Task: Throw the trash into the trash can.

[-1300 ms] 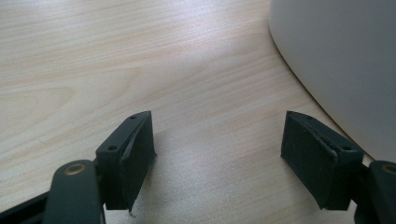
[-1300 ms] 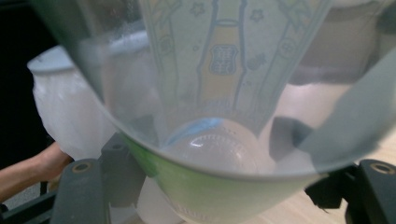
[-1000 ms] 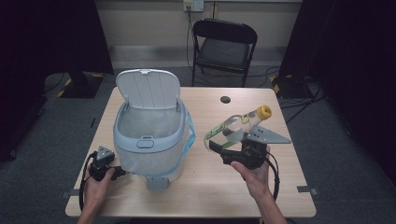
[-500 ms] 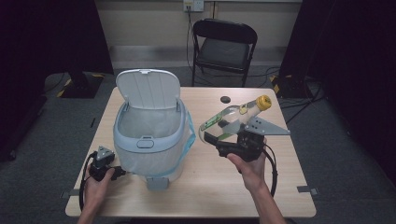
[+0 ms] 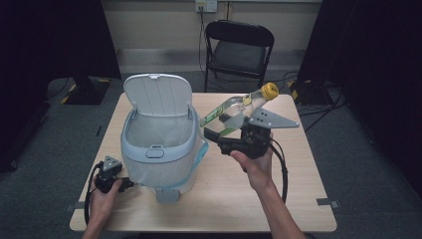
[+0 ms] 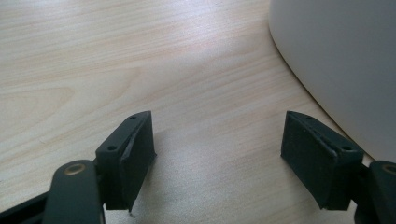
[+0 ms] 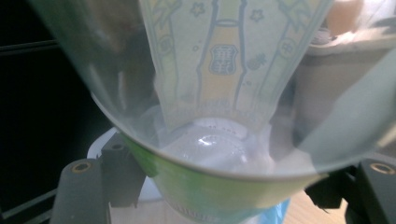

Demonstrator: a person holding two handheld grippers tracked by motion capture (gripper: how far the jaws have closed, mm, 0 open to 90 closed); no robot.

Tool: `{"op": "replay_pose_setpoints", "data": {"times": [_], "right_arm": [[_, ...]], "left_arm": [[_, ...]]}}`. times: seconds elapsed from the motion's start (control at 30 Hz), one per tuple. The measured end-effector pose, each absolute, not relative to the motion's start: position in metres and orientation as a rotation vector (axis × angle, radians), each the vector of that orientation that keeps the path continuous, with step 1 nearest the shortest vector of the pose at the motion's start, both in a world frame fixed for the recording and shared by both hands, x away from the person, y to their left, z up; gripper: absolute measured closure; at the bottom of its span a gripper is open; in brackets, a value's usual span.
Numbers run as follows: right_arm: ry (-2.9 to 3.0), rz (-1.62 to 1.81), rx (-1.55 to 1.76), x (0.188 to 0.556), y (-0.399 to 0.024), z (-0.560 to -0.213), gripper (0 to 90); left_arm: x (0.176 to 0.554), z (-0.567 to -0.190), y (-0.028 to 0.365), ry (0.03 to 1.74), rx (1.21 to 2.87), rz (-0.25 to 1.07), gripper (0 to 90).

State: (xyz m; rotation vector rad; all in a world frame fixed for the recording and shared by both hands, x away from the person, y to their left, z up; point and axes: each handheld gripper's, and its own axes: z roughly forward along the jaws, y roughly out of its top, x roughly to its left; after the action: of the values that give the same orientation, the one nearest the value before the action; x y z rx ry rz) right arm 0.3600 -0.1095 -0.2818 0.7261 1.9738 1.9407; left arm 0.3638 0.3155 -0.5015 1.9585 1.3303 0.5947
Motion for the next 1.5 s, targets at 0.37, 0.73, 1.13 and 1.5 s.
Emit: {"op": "replay_pose_setpoints", "data": {"times": [0.37, 0.73, 1.13, 1.5], "right_arm": [[2.008, 1.971, 0.664, 0.369, -0.082, -0.265, 27.9], [2.068, 1.958, 0.595, 0.377, -0.056, -0.249, 27.9], [2.177, 1.885, 0.547, 0.390, -0.020, -0.249, 27.8], [2.283, 1.797, 0.532, 0.399, -0.002, -0.255, 27.7]], "left_arm": [[0.364, -0.502, 0.315, 1.330, 1.958, 0.595, 25.1], [0.364, -0.502, 0.315, 1.330, 1.958, 0.594, 25.1], [0.364, -0.501, 0.316, 1.323, 1.966, 0.598, 24.9], [0.364, -0.501, 0.316, 1.323, 1.965, 0.596, 24.8]]}}
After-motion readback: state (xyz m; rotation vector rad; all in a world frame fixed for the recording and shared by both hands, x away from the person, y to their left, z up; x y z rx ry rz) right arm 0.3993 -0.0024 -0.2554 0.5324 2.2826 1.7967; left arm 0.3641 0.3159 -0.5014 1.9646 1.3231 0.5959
